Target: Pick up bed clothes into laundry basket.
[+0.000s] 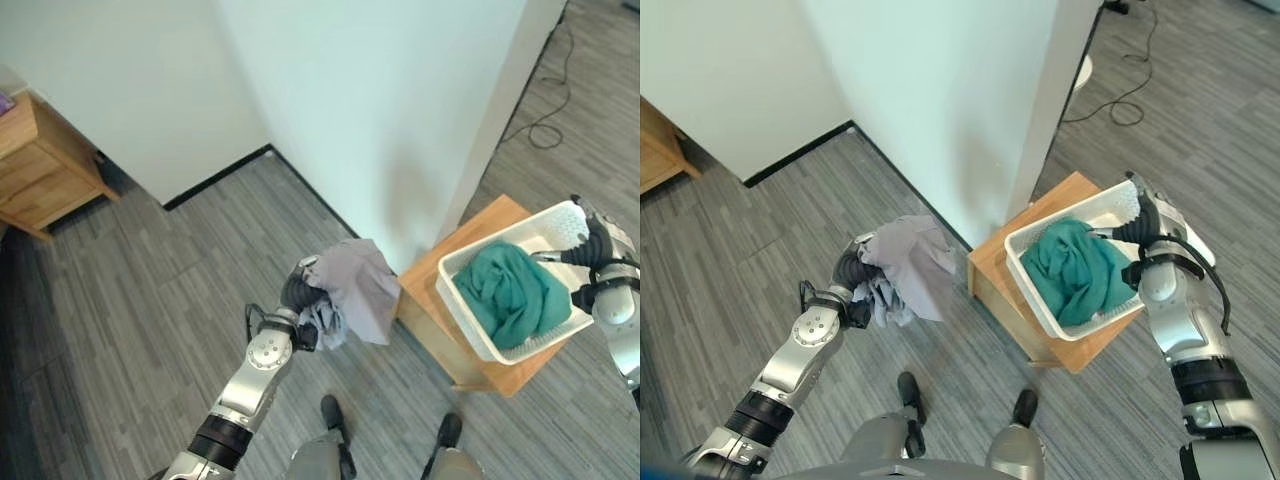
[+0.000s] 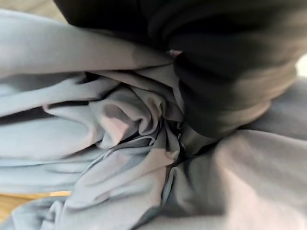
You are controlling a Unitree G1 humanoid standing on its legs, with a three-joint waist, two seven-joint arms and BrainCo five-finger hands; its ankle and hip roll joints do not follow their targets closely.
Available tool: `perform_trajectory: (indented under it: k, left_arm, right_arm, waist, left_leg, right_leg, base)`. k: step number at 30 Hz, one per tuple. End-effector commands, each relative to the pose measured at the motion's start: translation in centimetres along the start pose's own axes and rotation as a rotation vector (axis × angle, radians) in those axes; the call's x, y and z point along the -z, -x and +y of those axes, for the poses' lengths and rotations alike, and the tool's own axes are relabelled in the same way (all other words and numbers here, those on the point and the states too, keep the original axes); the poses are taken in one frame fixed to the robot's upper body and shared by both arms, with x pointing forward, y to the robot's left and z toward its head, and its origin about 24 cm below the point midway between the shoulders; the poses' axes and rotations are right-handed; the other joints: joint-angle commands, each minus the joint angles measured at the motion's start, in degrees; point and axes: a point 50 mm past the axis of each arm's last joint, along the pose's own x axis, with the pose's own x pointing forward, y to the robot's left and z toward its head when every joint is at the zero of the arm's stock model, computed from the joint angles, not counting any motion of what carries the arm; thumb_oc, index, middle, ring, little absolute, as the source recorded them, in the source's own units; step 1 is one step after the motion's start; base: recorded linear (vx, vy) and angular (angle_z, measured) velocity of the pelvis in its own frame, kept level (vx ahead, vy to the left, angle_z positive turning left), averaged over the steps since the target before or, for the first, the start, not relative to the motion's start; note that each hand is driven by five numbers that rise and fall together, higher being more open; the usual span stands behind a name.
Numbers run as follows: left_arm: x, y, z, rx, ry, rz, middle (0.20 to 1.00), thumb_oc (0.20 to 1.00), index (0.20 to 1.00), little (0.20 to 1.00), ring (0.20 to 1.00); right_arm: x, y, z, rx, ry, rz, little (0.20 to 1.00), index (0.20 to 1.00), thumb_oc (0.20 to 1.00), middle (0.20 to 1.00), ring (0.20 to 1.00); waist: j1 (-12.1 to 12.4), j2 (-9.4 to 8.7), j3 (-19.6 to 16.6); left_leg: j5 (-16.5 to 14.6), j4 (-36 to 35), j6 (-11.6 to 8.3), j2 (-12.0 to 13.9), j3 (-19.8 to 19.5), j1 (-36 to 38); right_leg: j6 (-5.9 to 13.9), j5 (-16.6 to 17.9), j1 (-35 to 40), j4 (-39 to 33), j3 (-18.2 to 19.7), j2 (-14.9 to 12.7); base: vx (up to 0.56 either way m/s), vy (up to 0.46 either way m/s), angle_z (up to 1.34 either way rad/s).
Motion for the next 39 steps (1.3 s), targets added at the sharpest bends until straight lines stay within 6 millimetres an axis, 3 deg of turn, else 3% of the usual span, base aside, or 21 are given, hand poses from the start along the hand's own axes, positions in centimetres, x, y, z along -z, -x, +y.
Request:
perform_trajectory:
  k: [1,3,4,5,8,12,13,14,15,17,18,20,21,24,28,31,32,37,39]
  left_arm:
    - [-5.1,-1.8,-2.4,0.069,-0.02,-0.251,0.2,0.2,0.2,0.2,0.2]
    - [-5.1,-1.8,-2.5,0.072,-0.02,-0.251,0.2,0.2,0.2,0.2,0.2]
    - [-6.0,-2.3,-3.5,0.093,-0.038,-0.285,0.2,0.2,0.2,0.2,0.2]
    - [-6.0,-2.3,-3.5,0.095,-0.038,-0.287,0.2,0.2,0.2,0.2,0.2]
    - [-8.0,-3.4,-6.3,0.173,-0.08,-0.36,0.2,0.2,0.2,0.2,0.2]
    - [-11.3,-4.2,-9.0,0.26,-0.166,-0.488,0.2,0.2,0.2,0.2,0.2]
    - [-11.3,-4.3,-8.9,0.259,-0.168,-0.49,0.2,0.2,0.2,0.2,0.2]
    - [-14.0,-4.6,-9.8,0.277,-0.196,-0.588,0.2,0.2,0.2,0.2,0.2]
    - [-15.5,-4.7,-10.3,0.282,-0.198,-0.642,0.2,0.2,0.2,0.2,0.2]
    - [-19.4,-4.9,-10.7,0.242,-0.166,-0.77,0.2,0.2,0.2,0.2,0.2]
    - [-20.3,-5.1,-10.7,0.228,-0.171,-0.793,0.2,0.2,0.2,0.2,0.2]
    - [-23.2,-5.8,-10.1,0.173,-0.185,-0.868,0.2,0.2,0.2,0.2,0.2]
    - [-23.6,-6.0,-10.2,0.166,-0.205,-0.876,0.2,0.2,0.2,0.2,0.2]
    - [-24.5,-7.0,-10.2,0.142,-0.263,-0.868,0.2,0.2,0.2,0.2,0.2]
    - [-26.4,-10.1,-8.5,-0.022,-0.622,-0.841,0.2,0.2,0.2,0.2,0.2]
    - [-27.4,-11.5,-7.3,-0.086,-0.724,-0.796,0.2,0.2,0.2,0.2,0.2]
    - [-27.3,-11.7,-8.4,-0.07,-0.773,-0.791,0.2,0.2,0.2,0.2,0.2]
    - [-25.9,-12.3,-9.8,-0.052,-0.888,-0.752,0.2,0.2,0.2,0.2,0.2]
    - [-25.5,-12.8,-9.2,-0.075,-0.94,-0.721,0.2,0.2,0.2,0.2,0.2]
  right_arm:
    - [0.3,1.1,-0.7,0.042,-0.019,-0.036,1.0,1.0,1.0,1.0,1.0]
    - [0.4,1.2,-0.7,0.043,-0.019,-0.033,1.0,1.0,1.0,1.0,1.0]
    - [1.9,2.5,0.7,-0.002,-0.021,0.024,1.0,1.0,1.0,1.0,1.0]
    - [1.9,2.5,0.6,0.0,-0.021,0.026,1.0,1.0,1.0,1.0,1.0]
    - [5.8,5.4,4.5,-0.162,0.002,0.195,1.0,1.0,1.0,1.0,1.0]
    - [11.2,10.0,9.1,-0.415,0.161,0.437,1.0,1.0,1.0,1.0,1.0]
    - [11.2,9.8,9.2,-0.413,0.16,0.434,1.0,1.0,1.0,1.0,1.0]
    - [13.9,13.3,10.8,-0.528,0.207,0.591,1.0,1.0,1.0,1.0,1.0]
    - [14.9,15.0,11.6,-0.585,0.225,0.661,1.0,1.0,1.0,1.0,1.0]
    - [17.8,20.9,12.1,-0.722,0.288,0.882,1.0,1.0,1.0,1.0,1.0]
    - [18.3,22.3,12.1,-0.758,0.307,0.925,1.0,1.0,1.0,1.0,1.0]
    - [19.7,27.7,11.4,-0.884,0.345,1.106,1.0,1.0,1.0,1.0,1.0]
    - [19.8,28.3,11.3,-0.896,0.349,1.126,1.0,1.0,1.0,1.0,1.0]
    - [20.2,29.1,10.8,-0.89,0.334,1.169,1.0,1.0,1.0,1.0,1.0]
    - [19.8,26.1,11.2,-0.837,0.307,1.086,1.0,1.0,1.0,1.0,1.0]
    - [18.7,23.8,12.2,-0.819,0.288,0.99,1.0,1.0,1.0,1.0,1.0]
    - [18.7,21.9,11.8,-0.78,0.296,0.957,1.0,1.0,1.0,1.0,1.0]
    - [17.9,20.1,12.3,-0.749,0.271,0.911,1.0,1.0,1.0,1.0,1.0]
    - [17.6,19.7,12.6,-0.739,0.251,0.892,1.0,1.0,1.0,1.0,1.0]
  waist:
    - [-1.3,-0.63,-5.68]
    - [-1.07,-0.65,-5.69]
    - [-2.4,-0.33,-5.64]
    - [-2.22,-0.36,-5.59]
    - [-4.27,0.32,-5.36]
    - [-5.8,0.99,-5.46]
    - [-5.8,0.92,-5.45]
    - [-6.32,1.25,-5.75]
    - [-6.58,1.37,-5.8]
    - [-7.37,2.28,-6.17]
    - [-7.48,2.5,-6.24]
    - [-8.68,3.49,-6.32]
    - [-9.03,3.69,-6.22]
    - [-10.33,4.46,-5.58]
    - [-13.1,5.58,-3.82]
    - [-14.14,5.4,-2.59]
    - [-14.79,5.33,-1.2]
    - [-15.72,5.09,1.39]
    - [-15.93,4.97,2.09]
  left_leg:
    - [-2.64,0.26,-5.23,4.53,0.62,3.1]
    - [-2.67,0.26,-5.24,4.53,0.68,3.18]
    - [-3.15,0.26,-5.29,4.65,1.11,4.09]
    - [-2.83,0.26,-5.19,4.63,1.17,3.94]
    - [-3.47,0.26,-5.16,4.37,1.97,5.27]
    - [-3.76,0.26,-5.05,4.23,2.59,5.96]
    - [-3.44,0.26,-4.97,4.22,2.67,5.68]
    - [-3.75,0.26,-5.14,4.2,2.7,6.2]
    - [-3.49,0.26,-5.1,4.14,2.9,6.21]
    - [-3.91,0.26,-5.26,4.02,4.06,7.74]
    - [-3.63,0.26,-5.27,4.07,4.49,7.81]
    - [-3.55,0.26,-5.69,4.21,5.33,8.79]
    - [-3.41,0.26,-5.82,4.29,5.48,8.84]
    - [-3.08,0.26,-6.0,4.32,5.98,8.65]
    - [-2.8,0.26,-6.33,4.17,8.18,6.87]
    - [-2.44,0.26,-6.53,4.22,8.58,5.11]
    - [-1.95,0.26,-6.64,4.17,8.23,3.44]
    - [-1.16,0.26,-6.73,4.06,7.86,0.13]
    - [-1.03,0.26,-6.67,3.88,8.18,-1.18]
  right_leg:
    - [2.18,-1.51,-1.66,0.78,1.23,-2.3]
    - [2.19,-1.52,-1.62,0.78,1.28,-2.29]
    - [2.33,-1.79,-1.15,0.78,1.52,-2.27]
    - [2.21,-1.51,-1.34,0.78,1.57,-2.29]
    - [2.31,-1.84,-0.78,0.78,2.2,-2.19]
    - [2.48,-1.92,-0.66,0.78,3.1,-2.31]
    - [2.34,-1.64,-0.99,0.78,3.18,-2.31]
    - [2.54,-1.78,-0.64,0.78,3.19,-2.23]
    - [2.46,-1.46,-0.87,0.78,3.33,-2.27]
    - [2.75,-1.5,-0.36,0.78,3.72,-2.42]
    - [2.66,-1.27,-0.54,0.78,3.88,-2.41]
    - [2.89,-1.58,-0.28,0.78,4.15,-2.23]
    - [2.92,-1.59,-0.29,0.78,4.2,-2.18]
    - [2.92,-1.64,-0.96,0.78,4.56,-1.95]
    - [3.31,-0.69,-5.23,0.78,6.67,-1.6]
    - [3.24,0.08,-8.03,0.78,7.68,-1.39]
    - [3.22,0.46,-9.7,0.78,7.85,-1.54]
    - [3.26,1.37,-13.4,0.79,8.66,-1.83]
    - [3.33,1.63,-15.07,0.78,9.27,-1.68]
  base:
    - [0.03,0.0,-0.15]
    - [0.03,-0.007,-0.16]
    - [0.01,-0.016,-0.15]
    - [0.02,-0.02,-0.22]
    - [-0.02,0.002,-0.17]
    - [-0.02,0.002,-0.09]
    - [0.01,-0.017,-0.29]
    - [0.0,-0.024,-0.33]
    - [0.04,-0.02,-0.19]
    - [0.04,-0.007,-0.15]
    - [0.04,-0.019,-0.44]
    - [0.07,-0.022,-0.46]
    - [0.07,-0.014,-0.22]
    - [0.04,-0.014,-0.13]
    - [0.01,0.005,-0.31]
    - [0.0,-0.02,-0.56]
    - [-0.04,-0.033,-0.32]
    - [-0.03,-0.019,0.05]
    - [-0.01,-0.005,0.02]
